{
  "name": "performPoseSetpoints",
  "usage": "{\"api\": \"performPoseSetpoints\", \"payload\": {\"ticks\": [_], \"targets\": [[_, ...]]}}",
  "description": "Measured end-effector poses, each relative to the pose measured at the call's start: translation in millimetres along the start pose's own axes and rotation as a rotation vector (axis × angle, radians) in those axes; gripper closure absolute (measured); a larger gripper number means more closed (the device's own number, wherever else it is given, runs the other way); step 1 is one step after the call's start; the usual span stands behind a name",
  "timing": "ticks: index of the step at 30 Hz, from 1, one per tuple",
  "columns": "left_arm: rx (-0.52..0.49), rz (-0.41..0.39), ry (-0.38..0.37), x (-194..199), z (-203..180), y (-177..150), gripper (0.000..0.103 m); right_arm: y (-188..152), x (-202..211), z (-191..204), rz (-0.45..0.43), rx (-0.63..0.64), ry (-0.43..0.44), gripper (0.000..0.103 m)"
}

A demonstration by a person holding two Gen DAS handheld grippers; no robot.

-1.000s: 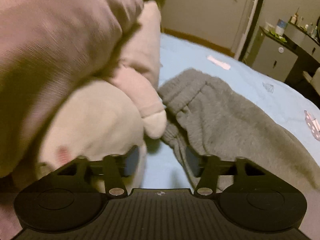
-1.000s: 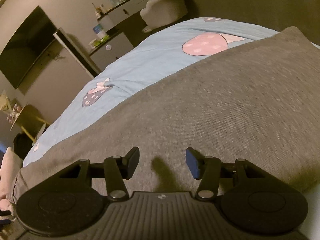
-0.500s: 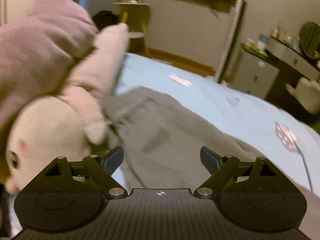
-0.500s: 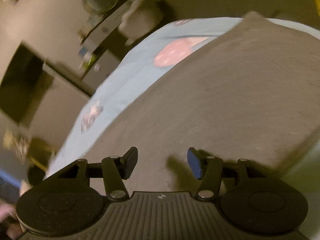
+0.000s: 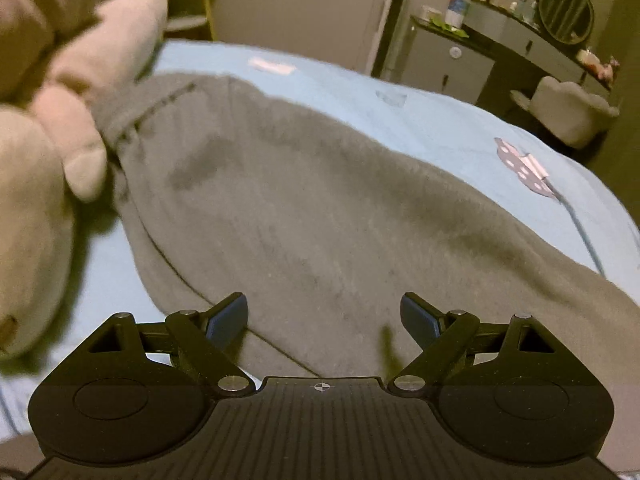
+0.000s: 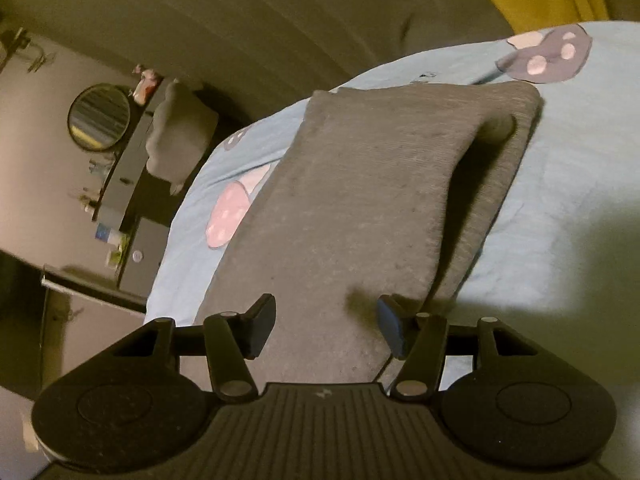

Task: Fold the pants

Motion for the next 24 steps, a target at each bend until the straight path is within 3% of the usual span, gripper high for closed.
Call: {"api": "performPoseSetpoints", "payload": {"ticks": [3,10,13,15,24], "targets": [[0.039,0.012,-0.008,-3.8,5.7,-2.8,0.013,5.7,3.4,-8.6,-0.039,0.011,-0.046,0.046],[-0.057,-0.019,0.024,-9.4,-11.1,-8.0,0.01,13.5,9.1,-49.6,-0.075,-0.111,-0.098,0.06],[-0.094,-0.027,0.027,-10.0,-17.5,-10.3,0.009,22.3,11.3,-65.2,-0.104,-0.172,-0.106,0.06],[-0.096,-0.03,0.022,-8.8,-18.4,-10.8,0.009,29.3,11.7,-73.8,-0.128,-0.206,-0.091,0.052],[-0.053,-0.038,0.012,-7.0,-16.1,-10.0,0.009,50.1,-14.7,-78.6,-0.113,-0.287,-0.016,0.049]]}}
Point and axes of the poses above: each gripper's, at about its wrist camera, not at the fingertips, and x roughly against the way its jaws point, z to its left, y to its top, the point moved 4 cm from there along -x, roughly the way its jaws point, and after that the axes turned 3 degrees about -z, right-handed, at the moved point
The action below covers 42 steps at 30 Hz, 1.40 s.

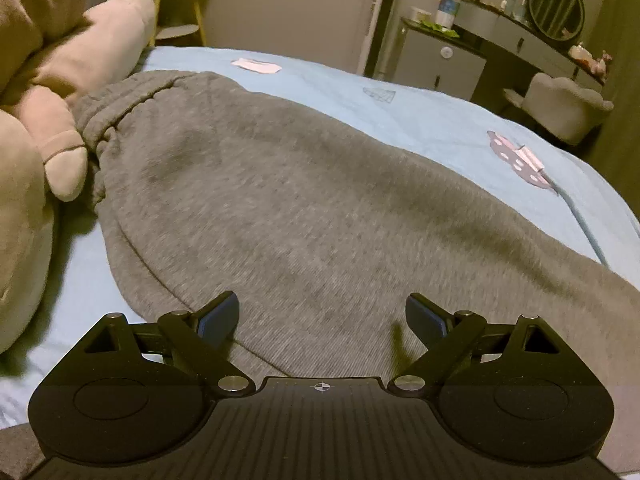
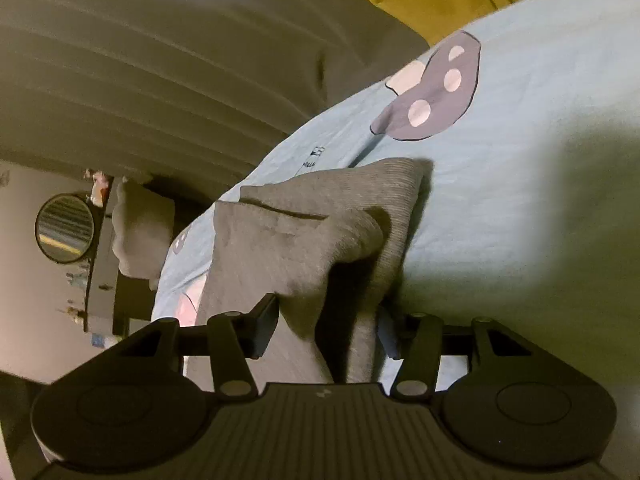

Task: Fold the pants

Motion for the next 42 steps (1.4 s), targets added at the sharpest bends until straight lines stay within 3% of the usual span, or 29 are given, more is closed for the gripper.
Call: {"api": "performPoseSetpoints", "payload": {"ticks": [1,4,8,10,11,12,15,16,19,20,22,26,27,31,32,35,37,40,42], "targets": [[-0.006,-0.001,0.0,0.6,-1.0,-0.4,0.009,0.5,0.2,1.9,0.003,-0.001,0.008,0.049],[-0.026,-0.005,-0.008,1.8,-5.1,-1.9,0.009,1.9,-0.6,14.6,0.01,0.057,0.027,0.035],[-0.049,-0.012,-0.065,4.3,-13.5,-4.7,0.009,4.9,-10.8,19.4,0.013,0.078,0.008,0.035],[-0.059,-0.012,-0.106,6.0,-19.5,-7.0,0.008,5.2,-12.5,19.8,0.002,0.105,-0.007,0.059],[-0.069,-0.007,-0.116,6.1,-22.3,-8.7,0.008,4.9,-15.9,23.4,-0.004,0.14,-0.028,0.085],[-0.085,0.0,-0.116,5.5,-25.5,-10.7,0.008,4.5,-18.0,26.7,-0.009,0.179,-0.055,0.09],[-0.142,0.008,-0.092,2.8,-33.8,-15.1,0.008,1.4,-14.1,39.9,-0.031,0.248,-0.079,0.093],[-0.153,0.007,-0.094,2.7,-35.9,-15.8,0.008,-0.6,-9.1,48.5,-0.044,0.278,-0.051,0.093],[-0.161,0.007,-0.116,3.6,-39.0,-18.0,0.008,-4.6,9.1,73.0,-0.024,0.298,0.23,0.093],[-0.167,0.008,-0.119,3.2,-40.6,-18.5,0.008,-4.7,12.3,77.1,-0.011,0.299,0.279,0.093],[-0.182,0.015,-0.113,1.0,-44.2,-19.8,0.008,-3.5,13.0,81.6,-0.042,0.361,0.218,0.092],[-0.204,0.031,-0.108,-3.7,-48.3,-22.1,0.008,-1.7,-12.9,68.9,-0.045,0.47,-0.079,0.078],[-0.211,0.034,-0.105,-4.3,-48.6,-22.8,0.008,-1.4,-18.1,63.6,-0.034,0.461,-0.107,0.077],[-0.229,0.041,-0.102,-5.0,-48.4,-25.0,0.008,3.8,-29.4,46.8,-0.03,0.311,-0.073,0.065],[-0.232,0.042,-0.103,-5.0,-48.5,-25.2,0.008,5.1,-29.3,45.1,-0.043,0.272,-0.059,0.067],[-0.235,0.045,-0.103,-6.4,-49.1,-25.4,0.008,10.5,-27.5,50.4,-0.093,0.237,-0.087,0.091],[-0.232,0.048,-0.104,-7.1,-49.1,-25.2,0.008,8.0,-21.2,67.9,-0.127,0.284,-0.075,0.091],[-0.228,0.055,-0.108,-9.4,-49.5,-25.2,0.008,-12.9,0.5,108.9,-0.186,0.502,-0.036,0.093],[-0.231,0.06,-0.106,-10.9,-49.8,-25.9,0.008,-38.4,12.2,146.2,-0.194,0.641,0.048,0.093]]}}
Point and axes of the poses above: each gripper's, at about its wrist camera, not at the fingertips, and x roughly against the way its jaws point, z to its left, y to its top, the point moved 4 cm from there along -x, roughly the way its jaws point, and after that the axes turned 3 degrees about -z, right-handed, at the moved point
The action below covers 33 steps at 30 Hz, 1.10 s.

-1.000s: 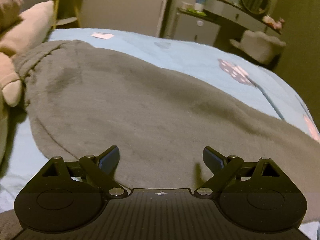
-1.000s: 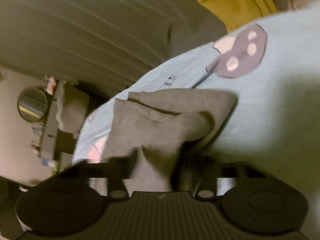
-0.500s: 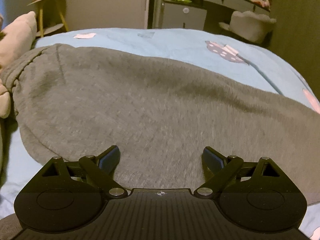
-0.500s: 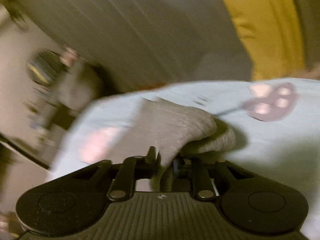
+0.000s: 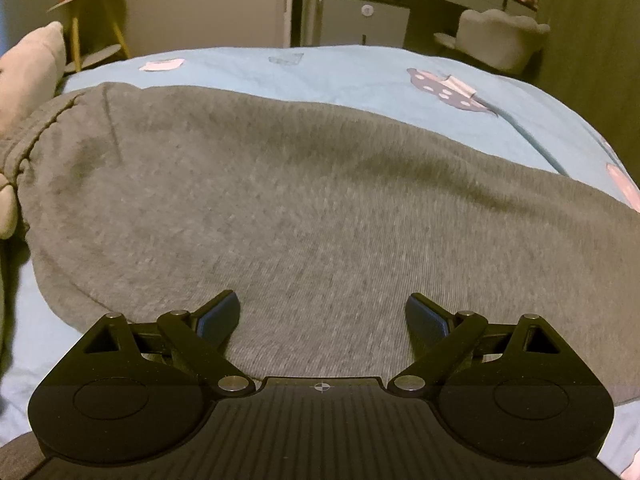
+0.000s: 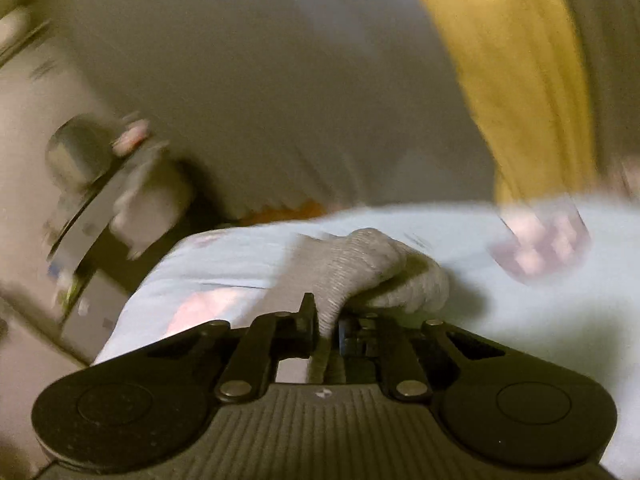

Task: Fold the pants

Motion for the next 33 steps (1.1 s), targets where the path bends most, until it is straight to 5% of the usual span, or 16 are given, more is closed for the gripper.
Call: {"api": "performPoseSetpoints", "payload": {"ticks": [4,8,12,16,20,25,28,30,33], "targets": [[-0.002,-0.001,-0.001,-0.5,0.0,0.2,0.008,-19.6,28.7,92.3,-0.002,0.235,0.211,0.093],[-0.008,-0.003,-0.005,0.1,0.8,-0.5,0.008,-88.7,57.8,173.3,0.08,0.539,0.443,0.093],[-0.001,-0.004,-0.011,0.9,1.1,-0.8,0.008,-189.7,65.2,206.6,0.295,0.775,0.585,0.086],[-0.005,-0.001,-0.011,1.2,1.4,-1.7,0.008,-259.6,61.0,207.6,0.55,0.908,0.588,0.068],[0.0,-0.002,-0.017,2.1,3.2,-1.7,0.008,-238.4,75.1,210.8,0.538,0.832,0.643,0.038],[0.021,-0.002,-0.036,1.8,5.0,-0.5,0.008,-179.0,58.5,180.8,0.499,0.531,0.574,0.034],[0.037,-0.003,-0.057,3.6,4.9,-0.9,0.008,-170.2,28.8,141.7,0.541,0.426,0.39,0.048],[0.037,-0.003,-0.072,5.4,3.8,-0.3,0.008,-176.2,12.2,120.1,0.597,0.401,0.27,0.082],[0.052,0.015,-0.126,9.1,0.8,2.1,0.008,-166.2,8.6,115.9,0.581,0.291,0.288,0.081]]}}
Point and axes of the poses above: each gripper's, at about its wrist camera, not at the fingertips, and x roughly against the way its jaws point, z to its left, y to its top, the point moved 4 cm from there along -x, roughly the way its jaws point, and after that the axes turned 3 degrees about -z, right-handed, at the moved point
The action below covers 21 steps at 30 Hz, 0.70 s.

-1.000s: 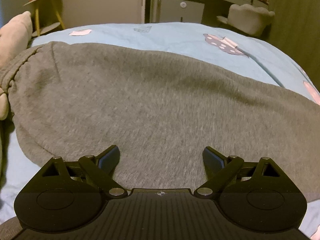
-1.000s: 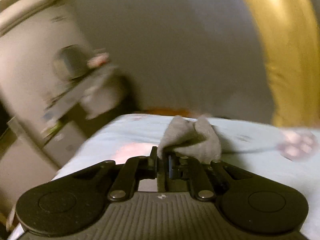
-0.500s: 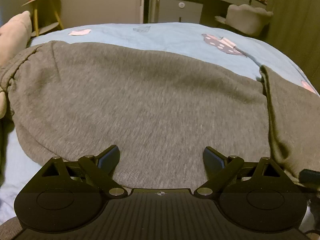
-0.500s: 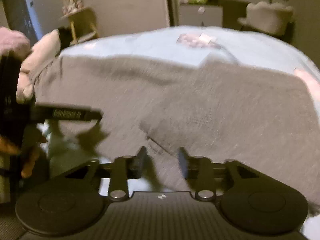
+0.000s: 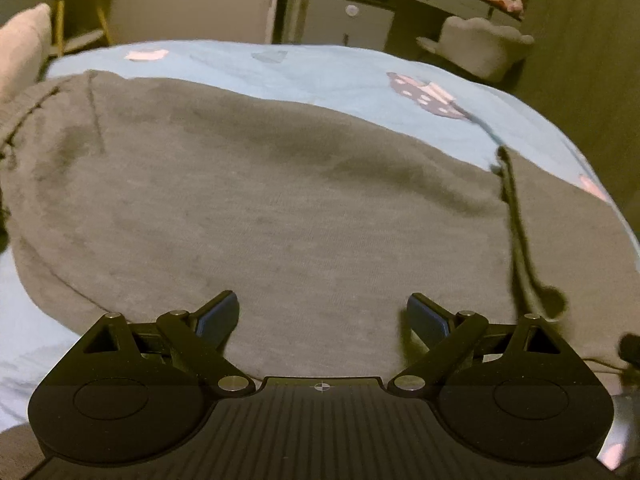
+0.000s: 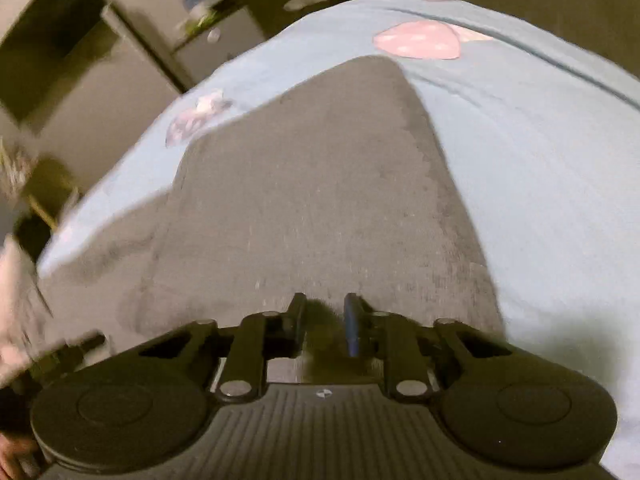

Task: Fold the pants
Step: 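Grasp the pant edge with the left gripper and pull it along the leg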

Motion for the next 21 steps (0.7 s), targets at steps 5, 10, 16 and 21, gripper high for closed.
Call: {"api": "performPoseSetpoints", "payload": {"ticks": [5,10,16,21], "targets": [[0.099,0.056,-0.204,-2.0,-20.7,11.2,0.008,2.0,1.8,-7.7,-0.078,-0.043,0.024,0.068],[0.169,0.157,-0.302,-31.6,-52.5,17.0,0.007,1.5,8.6,-16.4,-0.081,-0.04,0.043,0.064],[0.209,0.165,-0.347,-38.2,-66.6,21.9,0.021,-0.4,6.4,-15.8,-0.073,-0.047,0.066,0.055],[0.258,0.214,-0.353,-44.6,-62.9,17.3,0.049,-1.7,9.6,-12.1,-0.077,-0.04,0.081,0.049]]}}
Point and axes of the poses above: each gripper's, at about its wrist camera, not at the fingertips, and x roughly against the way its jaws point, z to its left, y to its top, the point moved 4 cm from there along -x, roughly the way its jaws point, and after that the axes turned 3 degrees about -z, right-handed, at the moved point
